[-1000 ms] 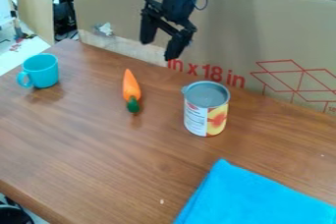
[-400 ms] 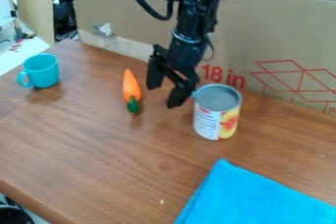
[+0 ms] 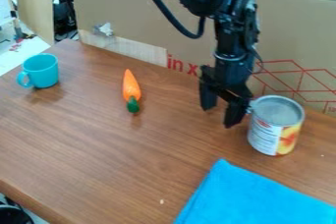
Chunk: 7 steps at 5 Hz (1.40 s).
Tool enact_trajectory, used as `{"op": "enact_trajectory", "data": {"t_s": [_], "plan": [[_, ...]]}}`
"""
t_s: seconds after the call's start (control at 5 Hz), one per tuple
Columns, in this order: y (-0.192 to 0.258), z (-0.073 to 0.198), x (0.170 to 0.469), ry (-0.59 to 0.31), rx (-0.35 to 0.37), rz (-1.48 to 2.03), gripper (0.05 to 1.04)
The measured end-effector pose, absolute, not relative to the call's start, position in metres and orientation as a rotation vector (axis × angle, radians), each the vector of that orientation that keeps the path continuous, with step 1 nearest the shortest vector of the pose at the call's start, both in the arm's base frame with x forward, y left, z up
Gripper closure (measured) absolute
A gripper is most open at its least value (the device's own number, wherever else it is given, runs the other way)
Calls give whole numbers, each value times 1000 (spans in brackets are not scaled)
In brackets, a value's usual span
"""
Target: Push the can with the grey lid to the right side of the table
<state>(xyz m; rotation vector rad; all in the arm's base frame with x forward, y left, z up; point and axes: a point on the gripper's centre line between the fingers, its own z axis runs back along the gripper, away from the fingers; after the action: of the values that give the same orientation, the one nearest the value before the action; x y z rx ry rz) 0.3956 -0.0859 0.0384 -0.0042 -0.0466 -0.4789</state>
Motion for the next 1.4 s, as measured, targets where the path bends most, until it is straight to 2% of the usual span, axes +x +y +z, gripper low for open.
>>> {"op": "enact_trajectory", "data": {"t_s": [0.2, 0.4, 0.6, 0.8, 1.0, 1.2, 1.4], "plan": [[-111, 35, 392, -27, -48, -501, 82], [-109, 34, 380, 43, 5, -418, 82], [-83, 75, 354, 85, 95, -303, 82], [-34, 138, 324, 5, 144, -154, 82], [-4, 194, 287, -44, 111, -134, 82], [42, 220, 239, -36, 47, -109, 82], [90, 223, 206, -32, 29, -122, 82]]}}
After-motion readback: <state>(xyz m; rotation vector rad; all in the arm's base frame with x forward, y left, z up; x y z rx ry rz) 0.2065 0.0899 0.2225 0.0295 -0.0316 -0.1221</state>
